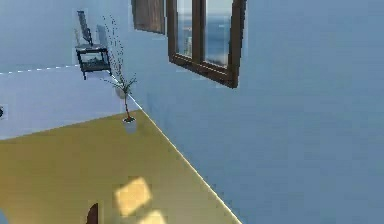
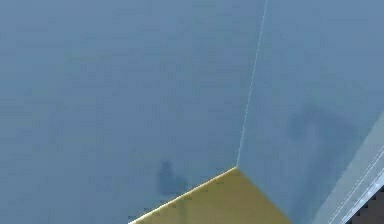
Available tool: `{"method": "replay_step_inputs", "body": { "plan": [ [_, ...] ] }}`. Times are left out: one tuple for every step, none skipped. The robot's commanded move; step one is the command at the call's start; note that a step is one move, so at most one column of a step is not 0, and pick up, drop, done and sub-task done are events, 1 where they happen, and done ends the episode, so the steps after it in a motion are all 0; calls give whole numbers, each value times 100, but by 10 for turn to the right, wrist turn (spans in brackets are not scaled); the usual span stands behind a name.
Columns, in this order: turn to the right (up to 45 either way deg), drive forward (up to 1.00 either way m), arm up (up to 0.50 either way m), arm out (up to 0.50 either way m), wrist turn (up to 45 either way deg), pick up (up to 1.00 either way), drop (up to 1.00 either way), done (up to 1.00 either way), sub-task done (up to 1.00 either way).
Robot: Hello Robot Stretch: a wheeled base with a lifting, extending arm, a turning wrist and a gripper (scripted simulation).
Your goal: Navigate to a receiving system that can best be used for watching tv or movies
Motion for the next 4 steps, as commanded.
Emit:
{"method": "replay_step_inputs", "body": {
  "plan": [
    [0,70,0,0,0,0,0,0,0],
    [-270,0,0,0,0,0,0,0,0],
    [0,40,0,0,0,0,0,0,0],
    [-300,0,0,0,0,0,0,0,0]
  ]
}}
